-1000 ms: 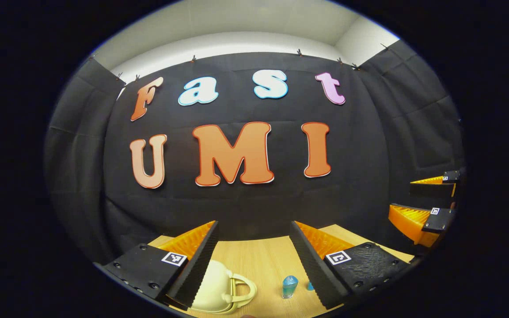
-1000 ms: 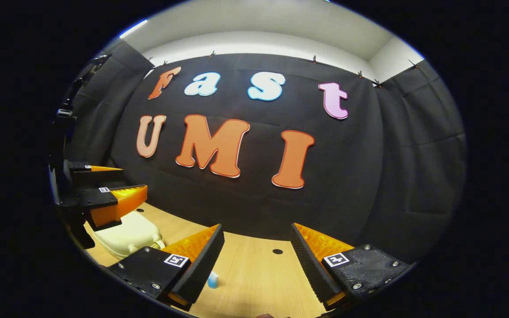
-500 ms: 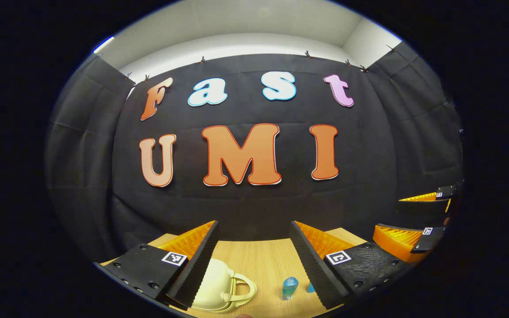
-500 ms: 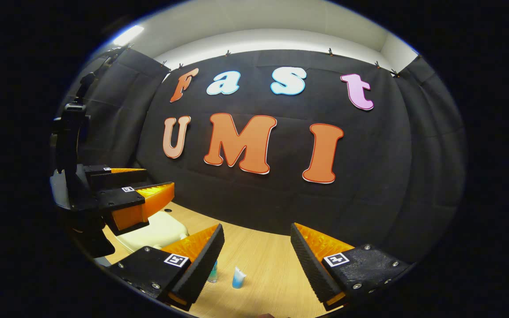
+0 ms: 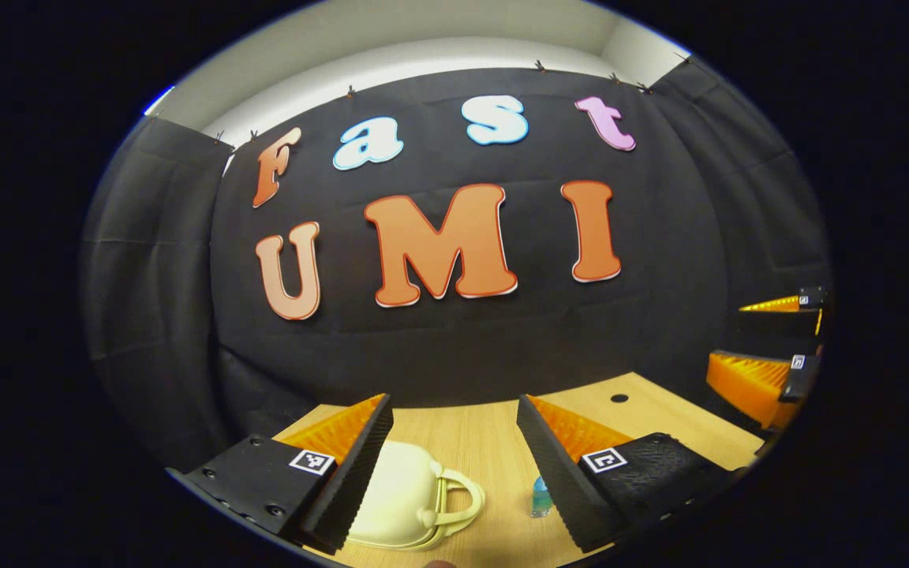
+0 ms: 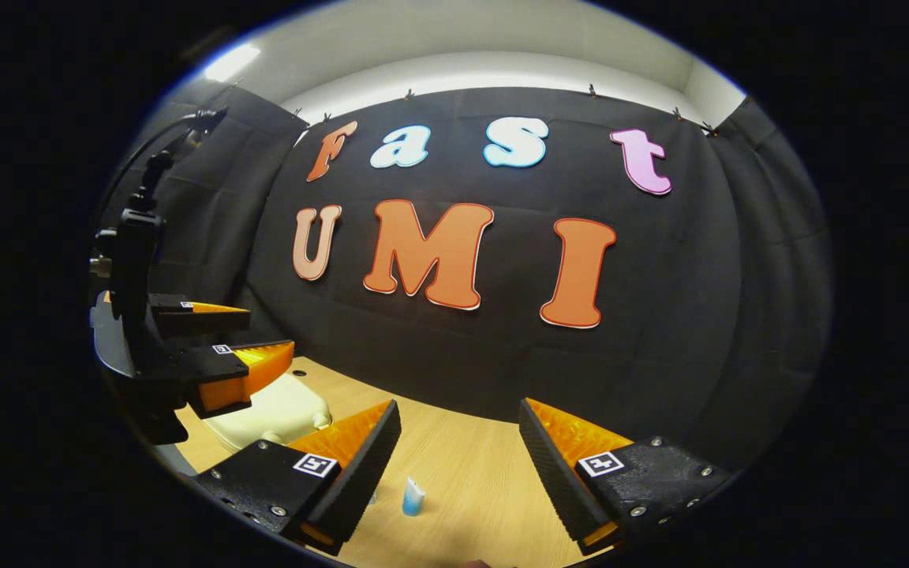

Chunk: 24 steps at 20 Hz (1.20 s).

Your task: First open the suitcase, pack the skin care products into it, and then close the suitcase.

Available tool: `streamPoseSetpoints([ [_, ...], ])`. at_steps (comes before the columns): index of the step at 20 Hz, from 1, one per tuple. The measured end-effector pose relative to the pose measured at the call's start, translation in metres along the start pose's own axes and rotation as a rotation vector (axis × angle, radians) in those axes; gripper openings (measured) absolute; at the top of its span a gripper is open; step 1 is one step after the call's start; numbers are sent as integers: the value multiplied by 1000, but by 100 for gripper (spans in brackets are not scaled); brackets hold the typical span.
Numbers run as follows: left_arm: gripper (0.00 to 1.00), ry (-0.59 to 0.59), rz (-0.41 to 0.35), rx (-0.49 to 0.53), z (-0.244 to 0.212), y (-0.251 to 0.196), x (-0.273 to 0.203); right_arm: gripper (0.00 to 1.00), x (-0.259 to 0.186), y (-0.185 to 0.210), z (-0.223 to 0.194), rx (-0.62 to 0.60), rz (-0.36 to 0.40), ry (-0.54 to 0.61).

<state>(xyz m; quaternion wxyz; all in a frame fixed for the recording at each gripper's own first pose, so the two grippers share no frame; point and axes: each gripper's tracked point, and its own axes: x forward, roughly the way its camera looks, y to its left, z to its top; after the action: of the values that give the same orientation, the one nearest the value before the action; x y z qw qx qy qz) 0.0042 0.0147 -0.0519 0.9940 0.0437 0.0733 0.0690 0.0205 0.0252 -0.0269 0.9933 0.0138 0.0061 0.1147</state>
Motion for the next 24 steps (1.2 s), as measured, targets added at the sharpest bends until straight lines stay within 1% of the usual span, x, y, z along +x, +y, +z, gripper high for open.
streamPoseSetpoints([
  [1, 98, 21, 2, 40, -8, 2, 3, 96, 1, -2, -3, 0, 1, 5],
  [4, 98, 48, 0, 171, -30, 1, 11, 95, 2, -14, -3, 0, -2, -3],
  [7, 98, 71, -35, 325, -56, -8, 22, 95, 3, -25, -9, -4, -6, 3],
  [8, 98, 80, -45, 356, -66, -7, 25, 95, 3, -29, -11, -9, -10, 7],
  [12, 97, 163, -75, 432, -113, -14, 34, 96, 1, -47, -15, -10, -39, 12],
  [17, 96, 230, -109, 549, -158, -27, 43, 95, -5, -72, -18, -11, -90, 18],
  [19, 97, 260, -86, 620, -172, -20, 48, 96, -9, -81, -22, -15, -110, 31],
  [22, 97, 310, -118, 683, -204, -22, 49, 96, -10, -89, -26, -11, -129, 40],
  [24, 96, 326, -132, 722, -215, -23, 48, 96, -10, -90, -26, -12, -132, 40],
])
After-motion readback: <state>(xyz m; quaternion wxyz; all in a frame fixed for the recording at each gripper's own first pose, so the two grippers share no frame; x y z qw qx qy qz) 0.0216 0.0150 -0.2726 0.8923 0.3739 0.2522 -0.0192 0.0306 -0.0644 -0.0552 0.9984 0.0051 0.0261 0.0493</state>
